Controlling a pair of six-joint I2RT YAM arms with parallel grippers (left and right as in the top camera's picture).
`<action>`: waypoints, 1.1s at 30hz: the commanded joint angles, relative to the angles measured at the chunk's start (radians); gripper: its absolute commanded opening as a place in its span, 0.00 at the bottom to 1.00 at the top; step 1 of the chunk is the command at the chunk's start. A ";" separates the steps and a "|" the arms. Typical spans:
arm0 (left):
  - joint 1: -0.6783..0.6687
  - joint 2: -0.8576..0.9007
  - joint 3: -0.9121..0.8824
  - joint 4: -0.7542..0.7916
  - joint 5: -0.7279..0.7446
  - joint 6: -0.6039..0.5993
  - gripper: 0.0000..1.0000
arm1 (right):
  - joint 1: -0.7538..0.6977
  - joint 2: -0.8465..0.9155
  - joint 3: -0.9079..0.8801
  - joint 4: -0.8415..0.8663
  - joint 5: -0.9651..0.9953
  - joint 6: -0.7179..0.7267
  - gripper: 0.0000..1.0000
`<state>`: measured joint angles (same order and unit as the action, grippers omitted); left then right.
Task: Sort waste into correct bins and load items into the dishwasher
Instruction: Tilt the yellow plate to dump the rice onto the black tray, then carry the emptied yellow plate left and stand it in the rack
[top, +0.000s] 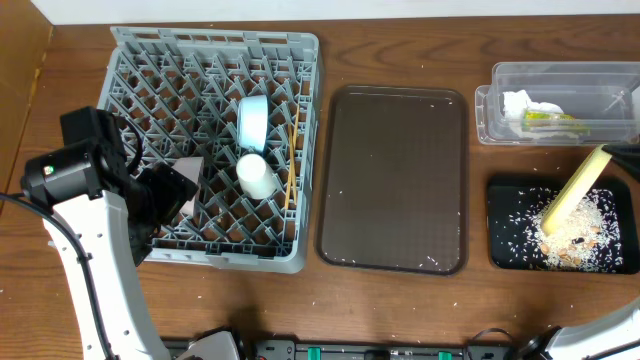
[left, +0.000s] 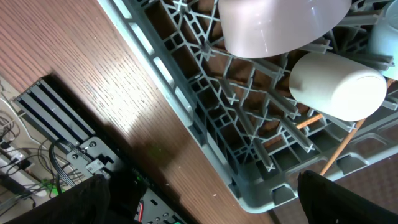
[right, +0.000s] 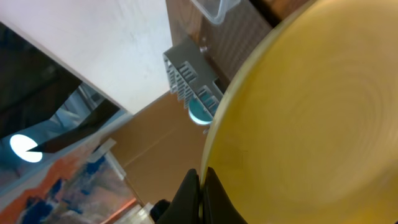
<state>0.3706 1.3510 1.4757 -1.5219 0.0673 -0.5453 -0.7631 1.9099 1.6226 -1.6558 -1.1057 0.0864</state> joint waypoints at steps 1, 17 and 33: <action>0.004 -0.002 0.001 -0.006 -0.016 0.010 0.98 | -0.013 -0.014 -0.006 0.000 -0.002 0.017 0.01; 0.004 -0.002 0.001 -0.006 -0.016 0.010 0.98 | 0.051 -0.073 -0.009 -0.047 -0.107 -0.087 0.01; 0.004 -0.002 0.001 -0.006 -0.016 0.010 0.98 | 0.835 -0.185 -0.007 1.001 -0.016 0.737 0.01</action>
<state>0.3706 1.3510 1.4757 -1.5227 0.0673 -0.5453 -0.0750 1.7348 1.6096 -0.8234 -1.2484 0.4778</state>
